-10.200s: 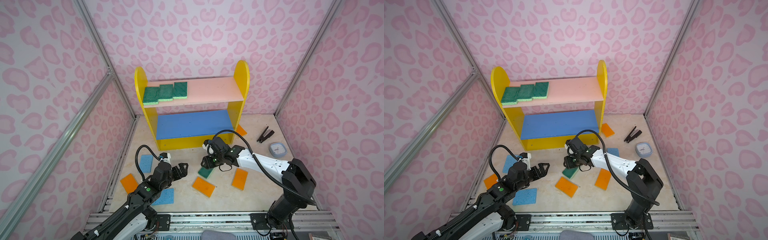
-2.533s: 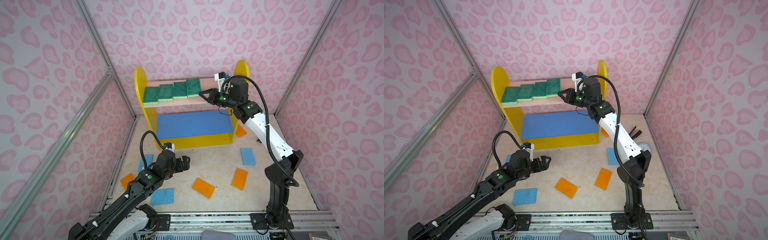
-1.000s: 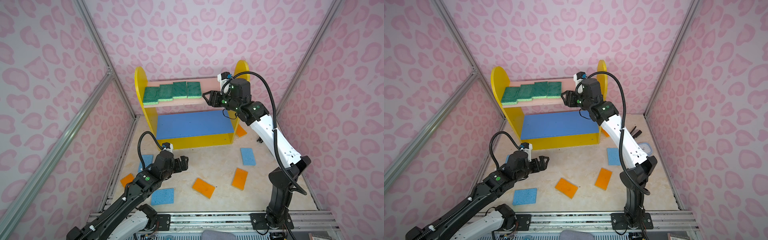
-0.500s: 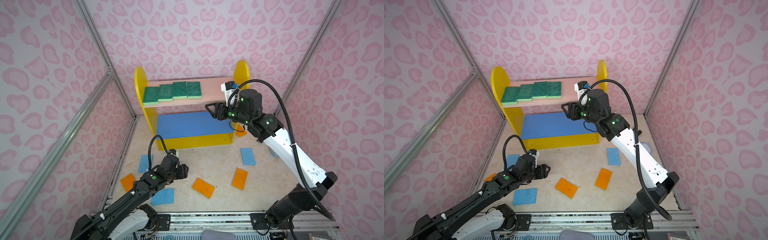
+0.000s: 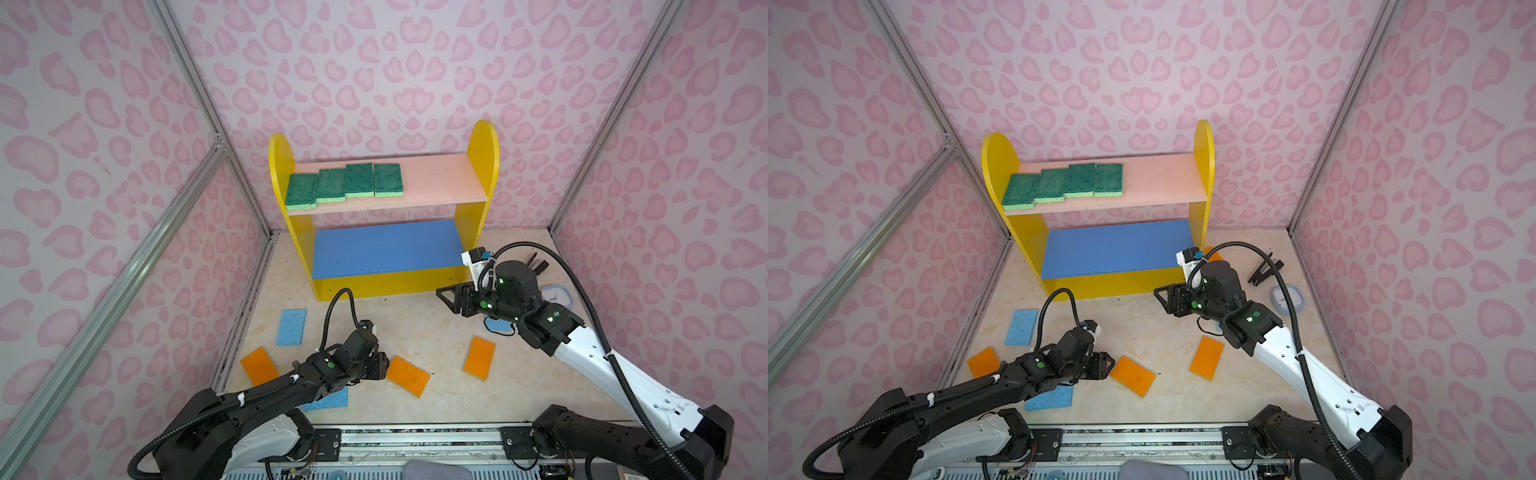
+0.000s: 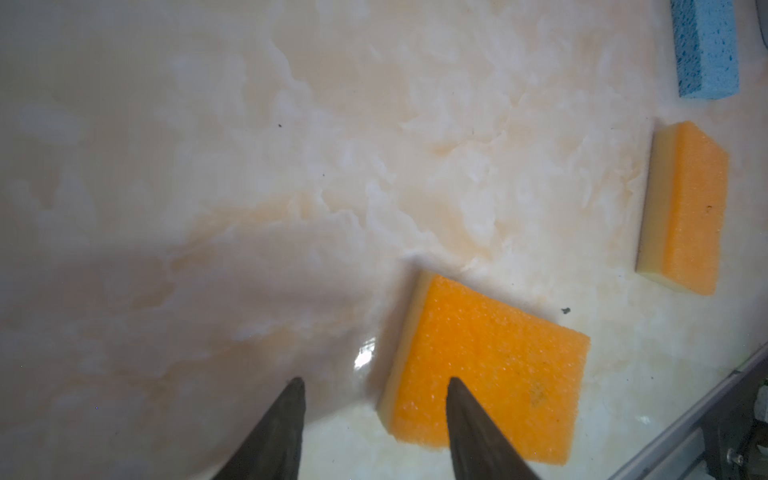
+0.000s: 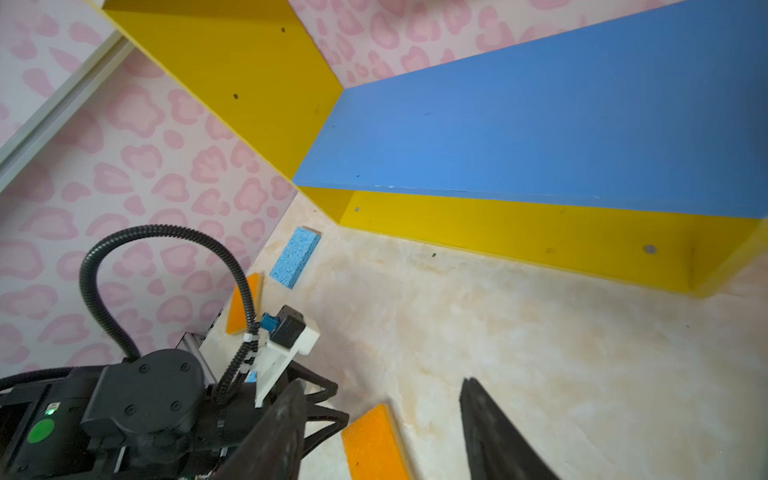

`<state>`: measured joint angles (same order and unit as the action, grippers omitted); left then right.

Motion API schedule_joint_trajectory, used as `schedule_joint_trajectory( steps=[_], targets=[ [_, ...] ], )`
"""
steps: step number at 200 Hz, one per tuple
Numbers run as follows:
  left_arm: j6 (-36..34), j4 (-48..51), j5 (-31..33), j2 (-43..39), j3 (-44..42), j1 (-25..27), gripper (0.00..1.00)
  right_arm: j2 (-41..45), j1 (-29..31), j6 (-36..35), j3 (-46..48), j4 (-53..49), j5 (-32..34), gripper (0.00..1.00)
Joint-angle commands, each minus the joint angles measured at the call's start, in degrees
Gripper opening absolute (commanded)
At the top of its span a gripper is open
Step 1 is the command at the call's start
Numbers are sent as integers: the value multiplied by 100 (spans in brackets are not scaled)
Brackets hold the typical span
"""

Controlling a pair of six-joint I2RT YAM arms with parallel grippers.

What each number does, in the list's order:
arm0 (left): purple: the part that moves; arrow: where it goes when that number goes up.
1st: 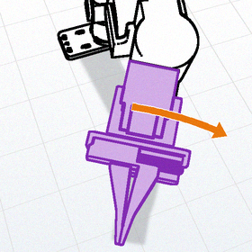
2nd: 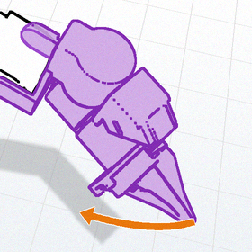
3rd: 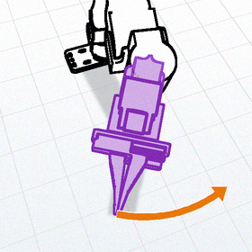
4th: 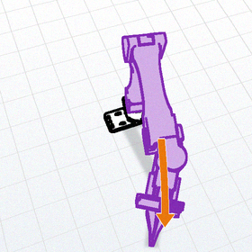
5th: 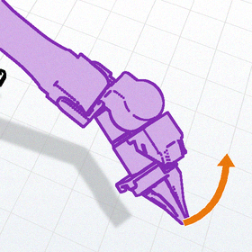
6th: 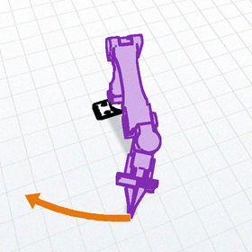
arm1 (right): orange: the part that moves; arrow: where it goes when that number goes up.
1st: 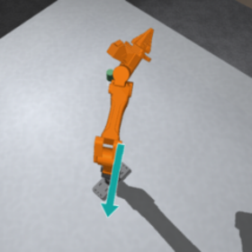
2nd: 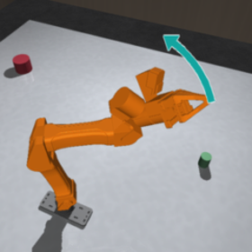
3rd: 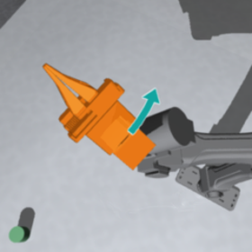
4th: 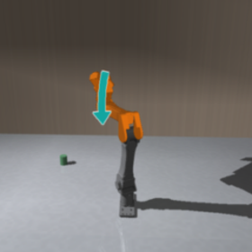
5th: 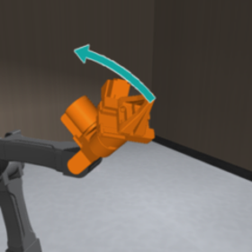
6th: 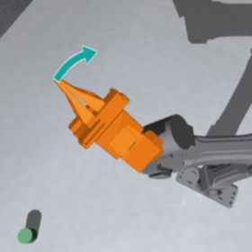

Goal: Place and organize the cleaning sponges onto the shelf
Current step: 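Withdraw the right gripper from the shelf while the left gripper grasps an orange sponge, then hand the orange sponge from the left gripper to the right gripper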

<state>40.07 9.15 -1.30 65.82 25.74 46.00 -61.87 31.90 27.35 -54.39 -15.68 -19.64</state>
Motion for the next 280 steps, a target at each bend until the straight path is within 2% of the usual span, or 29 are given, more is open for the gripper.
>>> schedule_joint_trajectory(
  steps=[1, 35, 63, 81, 84, 96, 118, 157, 181, 239, 266, 280],
  targets=[
    [68, -574, -98, 263, 25, 121, 56, 272, -336, 322, 522, 419, -325, 60],
    [144, -806, -102, 773, 167, 402, 55, 543, -664, 407, 1040, 454, -457, 60],
    [233, -905, -55, 1199, 262, 554, 47, 606, -772, 429, 1221, 461, -539, 60],
    [270, -915, -39, 1399, 304, 585, 38, 657, -823, 413, 1274, 426, -559, 61],
    [276, -920, -36, 1425, 301, 586, 32, 667, -832, 406, 1275, 414, -572, 61],
    [290, -920, -28, 1489, 331, 586, 21, 691, -841, 407, 1322, 415, -590, 61],
    [301, -901, -21, 1499, 403, 586, 4, 687, -852, 412, 1424, 434, -666, 61],
    [37, -446, 138, 1104, 681, 562, 4, 634, -852, 399, 1573, 473, -818, 63],
    [-216, -196, 51, 618, 837, 360, 4, 481, -861, 367, 1604, 543, -1055, 65],
    [-653, 59, -1068, -486, 1098, -772, 4, -235, -865, 264, 1358, 896, -2193, 71],
    [-676, -21, -1696, -684, 1226, -1228, 4, -641, -869, 247, 1095, 1042, -2609, 71],
    [-700, -48, -1949, -672, 1320, -1382, 4, -767, -865, 352, 1043, 1274, -2720, 68]
  ],
)
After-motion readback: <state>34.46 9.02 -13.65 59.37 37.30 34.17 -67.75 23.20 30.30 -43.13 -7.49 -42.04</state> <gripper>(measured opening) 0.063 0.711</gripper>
